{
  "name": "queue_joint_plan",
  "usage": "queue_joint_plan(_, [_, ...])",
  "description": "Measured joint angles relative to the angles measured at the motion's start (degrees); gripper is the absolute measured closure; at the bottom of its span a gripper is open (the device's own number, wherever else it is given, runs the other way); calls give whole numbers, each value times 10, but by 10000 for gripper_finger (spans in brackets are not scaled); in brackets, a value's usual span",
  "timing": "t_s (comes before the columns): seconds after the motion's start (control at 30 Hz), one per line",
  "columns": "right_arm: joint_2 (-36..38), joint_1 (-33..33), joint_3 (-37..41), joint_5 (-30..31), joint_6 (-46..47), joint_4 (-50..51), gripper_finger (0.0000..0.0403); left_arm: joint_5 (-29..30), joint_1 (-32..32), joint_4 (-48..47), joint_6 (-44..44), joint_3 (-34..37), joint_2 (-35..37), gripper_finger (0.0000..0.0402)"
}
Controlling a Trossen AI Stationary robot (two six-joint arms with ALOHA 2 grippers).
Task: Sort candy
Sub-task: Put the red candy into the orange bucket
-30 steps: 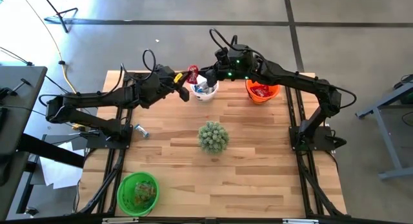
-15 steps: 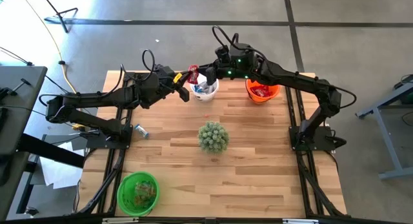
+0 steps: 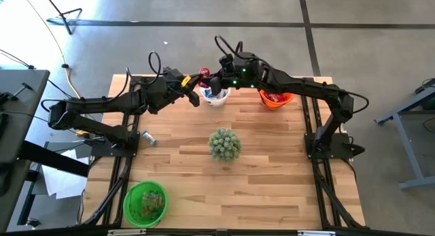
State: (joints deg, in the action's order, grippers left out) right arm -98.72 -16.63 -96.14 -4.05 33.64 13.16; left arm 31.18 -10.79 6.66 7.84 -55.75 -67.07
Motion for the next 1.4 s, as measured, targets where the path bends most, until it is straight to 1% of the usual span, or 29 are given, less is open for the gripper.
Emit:
queue_joint_plan(0.1, [-4,3,0,2,0,-14,282,-1,1,-2,0,0,1,402])
queue_joint_plan(0.2, [-4,2,0,2,0,-18,296,0,3,-2,0,0,1,402])
queue_joint_plan(0.27, [-4,3,0,4,0,-17,317,0,4,-2,0,0,1,402])
queue_joint_plan(0.4, [-4,2,0,5,-6,-17,380,0,4,-2,-2,0,1,402])
queue_joint_plan(0.43, [-4,2,0,5,-9,-17,387,0,4,-2,-3,0,2,402])
queue_joint_plan(0.6, [-4,1,0,0,-6,-20,381,-5,4,-5,-33,0,10,401])
queue_joint_plan(0.73, [-4,2,0,-5,-14,-23,396,-9,4,-21,-55,0,29,401])
queue_joint_plan(0.83, [-4,1,0,-5,-15,-25,395,-11,5,-38,-57,0,45,401])
queue_joint_plan(1.03, [-4,-11,0,-4,-16,-18,399,2,3,-83,-60,0,69,401])
queue_joint_plan(1.27, [-3,-31,0,-10,-21,-11,401,4,4,-148,-55,0,82,401])
queue_joint_plan(1.4, [2,-55,0,-8,-29,37,401,22,4,-190,-55,0,83,401])
